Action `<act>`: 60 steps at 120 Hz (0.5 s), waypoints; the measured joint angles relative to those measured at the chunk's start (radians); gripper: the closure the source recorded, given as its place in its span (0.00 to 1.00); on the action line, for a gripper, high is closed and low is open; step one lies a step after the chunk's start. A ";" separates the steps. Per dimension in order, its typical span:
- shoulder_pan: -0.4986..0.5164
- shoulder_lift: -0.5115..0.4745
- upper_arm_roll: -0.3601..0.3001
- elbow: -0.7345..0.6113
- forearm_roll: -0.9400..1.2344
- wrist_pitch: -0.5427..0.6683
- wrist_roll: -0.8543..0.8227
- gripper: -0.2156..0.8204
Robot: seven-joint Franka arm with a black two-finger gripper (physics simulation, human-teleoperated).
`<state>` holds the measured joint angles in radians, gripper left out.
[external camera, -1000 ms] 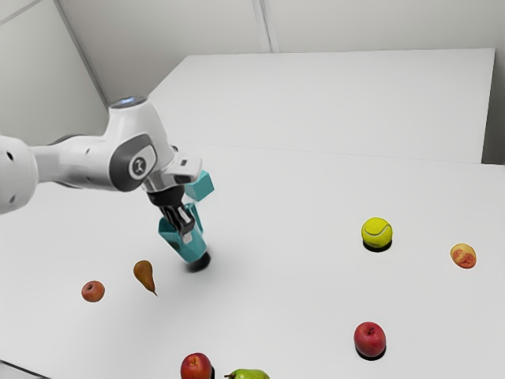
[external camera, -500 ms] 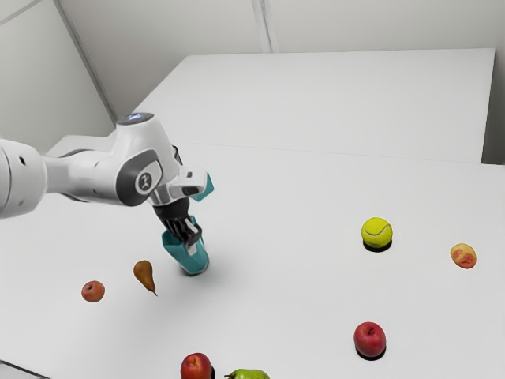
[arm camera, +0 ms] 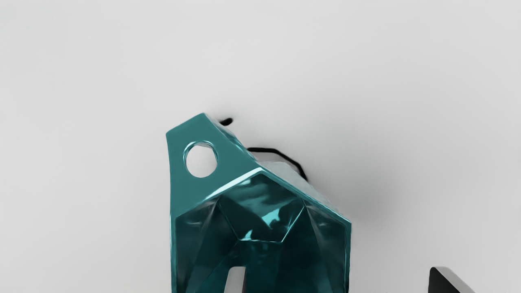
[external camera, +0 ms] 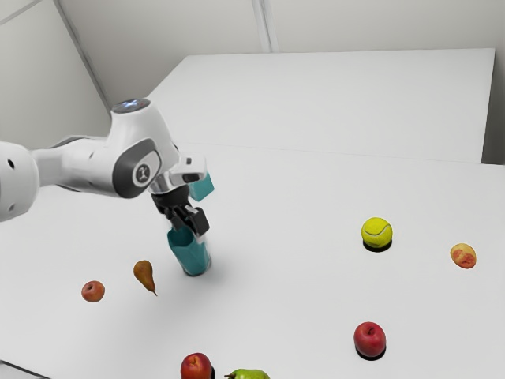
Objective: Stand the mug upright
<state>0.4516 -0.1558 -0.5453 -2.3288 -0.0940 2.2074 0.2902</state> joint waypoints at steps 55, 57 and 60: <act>-0.182 0.109 0.116 0.629 0.096 -0.425 -0.101 0.22; -0.218 0.116 0.145 0.650 0.107 -0.445 -0.107 0.22; -0.264 0.125 0.180 0.677 0.122 -0.474 -0.117 0.22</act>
<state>0.1872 -0.0309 -0.3651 -1.6515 0.0275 1.7338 0.1735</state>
